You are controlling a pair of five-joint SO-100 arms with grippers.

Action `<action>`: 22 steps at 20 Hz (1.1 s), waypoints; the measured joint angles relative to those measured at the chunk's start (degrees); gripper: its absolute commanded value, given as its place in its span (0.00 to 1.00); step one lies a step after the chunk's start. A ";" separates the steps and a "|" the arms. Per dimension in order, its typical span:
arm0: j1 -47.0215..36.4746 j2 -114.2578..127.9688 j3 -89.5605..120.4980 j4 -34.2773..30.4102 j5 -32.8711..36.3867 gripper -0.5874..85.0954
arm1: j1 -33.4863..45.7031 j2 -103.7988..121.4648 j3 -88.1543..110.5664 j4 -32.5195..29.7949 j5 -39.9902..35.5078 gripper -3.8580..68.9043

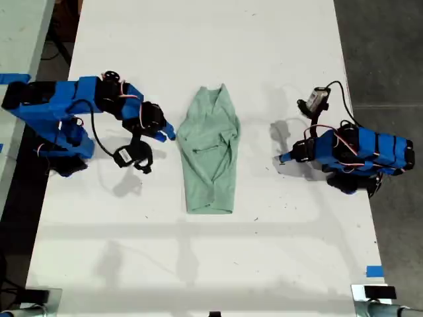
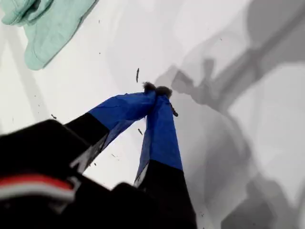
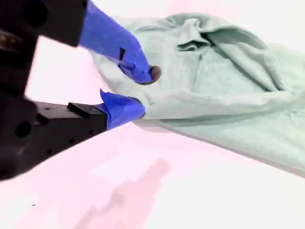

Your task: Fold t shirt

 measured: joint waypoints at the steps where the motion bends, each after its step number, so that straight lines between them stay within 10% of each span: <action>1: -2.20 9.58 10.63 -5.01 0.00 0.02 | 0.00 0.00 0.00 0.00 0.00 0.03; 7: -6.24 51.50 68.12 -31.11 -0.18 0.01 | 0.00 0.00 0.00 0.00 0.00 0.03; 13: -10.37 81.65 79.45 -17.05 -1.05 0.02 | 0.00 0.18 0.00 0.00 0.00 0.03; 22: -10.28 82.97 79.45 -16.52 -1.05 0.04 | 0.00 0.18 0.00 0.00 0.00 0.05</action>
